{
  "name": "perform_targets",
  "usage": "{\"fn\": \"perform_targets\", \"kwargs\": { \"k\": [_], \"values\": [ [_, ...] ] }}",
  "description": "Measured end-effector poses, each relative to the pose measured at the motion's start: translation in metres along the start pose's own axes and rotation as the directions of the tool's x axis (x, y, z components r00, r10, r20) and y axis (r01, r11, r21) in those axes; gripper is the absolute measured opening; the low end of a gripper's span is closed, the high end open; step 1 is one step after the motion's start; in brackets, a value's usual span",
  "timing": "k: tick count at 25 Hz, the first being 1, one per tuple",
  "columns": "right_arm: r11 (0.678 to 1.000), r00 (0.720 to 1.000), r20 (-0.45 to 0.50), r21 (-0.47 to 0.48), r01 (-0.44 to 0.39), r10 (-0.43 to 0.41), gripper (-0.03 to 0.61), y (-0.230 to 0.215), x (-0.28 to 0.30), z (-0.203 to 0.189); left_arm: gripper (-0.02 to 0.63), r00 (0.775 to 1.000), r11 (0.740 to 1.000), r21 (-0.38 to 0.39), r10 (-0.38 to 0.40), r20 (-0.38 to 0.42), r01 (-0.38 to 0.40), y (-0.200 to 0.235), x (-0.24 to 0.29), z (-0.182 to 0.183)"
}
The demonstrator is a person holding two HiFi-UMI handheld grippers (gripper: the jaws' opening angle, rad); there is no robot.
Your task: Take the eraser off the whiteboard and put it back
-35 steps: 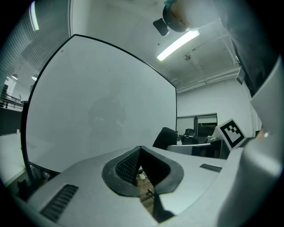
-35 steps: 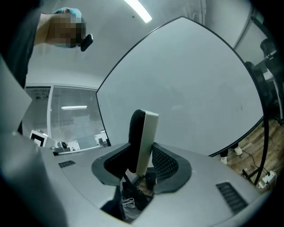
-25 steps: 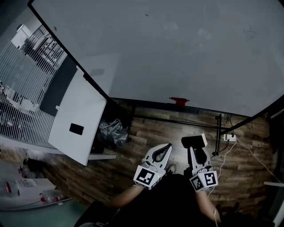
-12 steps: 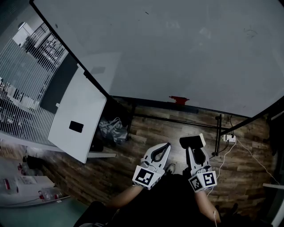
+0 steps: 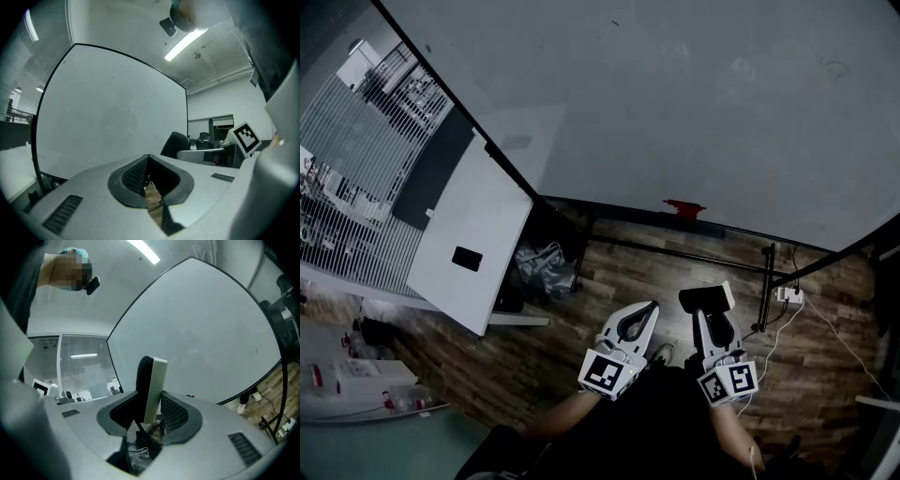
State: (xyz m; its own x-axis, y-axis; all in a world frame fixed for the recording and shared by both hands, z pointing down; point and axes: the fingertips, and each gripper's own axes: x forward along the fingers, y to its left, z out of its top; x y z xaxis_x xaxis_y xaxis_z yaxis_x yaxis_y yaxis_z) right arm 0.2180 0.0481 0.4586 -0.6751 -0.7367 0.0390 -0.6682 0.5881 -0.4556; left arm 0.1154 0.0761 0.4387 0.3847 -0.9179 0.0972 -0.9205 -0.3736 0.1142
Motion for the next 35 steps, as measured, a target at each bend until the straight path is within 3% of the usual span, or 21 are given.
{"fn": "perform_targets", "kwargs": {
  "k": [4,15,27,35],
  "values": [
    [0.999,0.999,-0.006,0.021,-0.038,0.038,0.153,0.004,0.005,-0.005,0.000,0.999,0.998,0.019,0.053,-0.008,-0.052,0.005,-0.011,-0.003],
    [0.994,0.993,-0.051,0.038,-0.104,0.106,0.153,0.021,0.028,-0.014,0.000,0.989,0.988,-0.032,0.150,-0.002,-0.150,0.029,-0.027,0.001],
    [0.991,0.987,-0.094,-0.009,-0.135,0.133,0.153,0.044,0.109,-0.020,0.000,0.983,0.986,-0.042,0.167,0.077,-0.164,0.113,-0.010,0.022],
    [0.994,0.988,-0.104,0.014,-0.109,0.110,0.153,0.055,0.159,-0.029,0.000,0.983,0.986,-0.032,0.165,0.078,-0.163,0.169,-0.005,0.027]
  ]
}}
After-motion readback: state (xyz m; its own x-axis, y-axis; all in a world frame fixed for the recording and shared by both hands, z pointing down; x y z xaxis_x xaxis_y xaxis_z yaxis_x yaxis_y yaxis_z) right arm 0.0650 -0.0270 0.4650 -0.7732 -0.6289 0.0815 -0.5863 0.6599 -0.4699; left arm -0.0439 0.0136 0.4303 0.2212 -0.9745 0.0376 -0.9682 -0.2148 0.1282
